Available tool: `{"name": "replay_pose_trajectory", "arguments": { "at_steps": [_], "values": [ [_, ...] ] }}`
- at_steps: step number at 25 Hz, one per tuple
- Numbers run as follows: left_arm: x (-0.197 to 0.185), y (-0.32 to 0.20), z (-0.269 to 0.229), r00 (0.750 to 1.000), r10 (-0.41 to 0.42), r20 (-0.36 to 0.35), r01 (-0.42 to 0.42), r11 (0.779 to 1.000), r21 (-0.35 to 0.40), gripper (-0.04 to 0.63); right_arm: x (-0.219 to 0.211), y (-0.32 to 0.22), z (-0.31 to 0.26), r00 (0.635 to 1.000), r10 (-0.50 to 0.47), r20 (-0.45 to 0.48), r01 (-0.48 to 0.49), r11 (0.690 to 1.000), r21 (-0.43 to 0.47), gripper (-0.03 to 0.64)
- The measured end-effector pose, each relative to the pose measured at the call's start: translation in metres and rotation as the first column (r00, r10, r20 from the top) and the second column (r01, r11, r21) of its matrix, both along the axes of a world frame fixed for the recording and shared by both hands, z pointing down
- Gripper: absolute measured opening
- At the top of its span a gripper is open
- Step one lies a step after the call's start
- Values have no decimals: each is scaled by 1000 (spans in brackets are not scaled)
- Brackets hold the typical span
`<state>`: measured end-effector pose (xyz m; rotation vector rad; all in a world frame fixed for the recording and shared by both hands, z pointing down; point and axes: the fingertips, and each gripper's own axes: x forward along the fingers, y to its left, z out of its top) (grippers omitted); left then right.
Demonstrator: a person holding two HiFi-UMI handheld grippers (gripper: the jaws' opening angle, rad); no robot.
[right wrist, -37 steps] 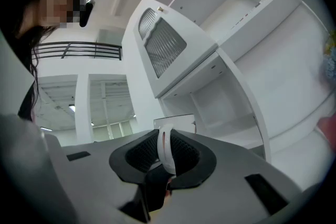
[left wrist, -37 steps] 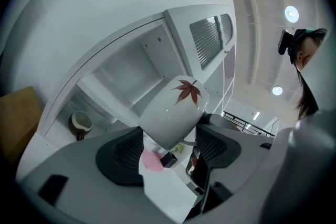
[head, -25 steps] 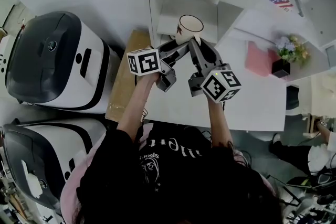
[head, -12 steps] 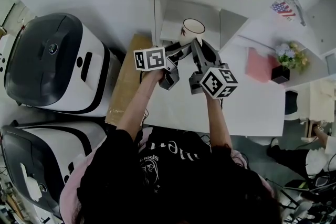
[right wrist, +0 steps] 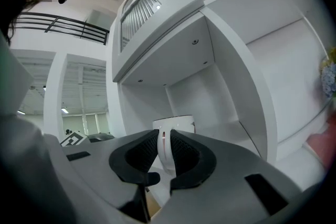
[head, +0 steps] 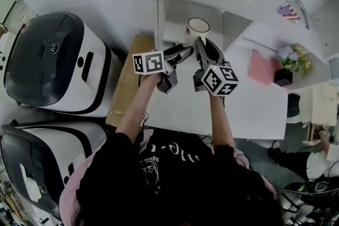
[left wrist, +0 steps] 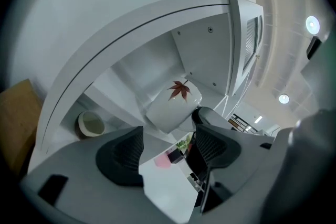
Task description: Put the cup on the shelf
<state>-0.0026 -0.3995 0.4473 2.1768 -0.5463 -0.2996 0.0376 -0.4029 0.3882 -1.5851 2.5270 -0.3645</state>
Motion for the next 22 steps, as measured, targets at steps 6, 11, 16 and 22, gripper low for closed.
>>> {"name": "replay_pose_trajectory", "arguments": {
  "at_steps": [6, 11, 16, 22],
  "values": [
    [-19, 24, 8, 1000, 0, 14, 0, 1000, 1, 319, -3, -16, 4, 998, 15, -53, -15, 1000, -2, 92],
    [-38, 51, 17, 998, -24, 53, 24, 1000, 10, 319, -6, -31, 4, 995, 9, -101, -13, 999, -42, 92],
    [-48, 73, 17, 996, -54, 74, 52, 998, 28, 319, -10, -48, 15, 984, 15, -177, -35, 993, -112, 94],
    [-53, 88, 7, 991, -89, 98, 80, 993, 84, 319, -12, -62, 25, 974, 29, -225, -69, 982, -173, 94]
  ]
}}
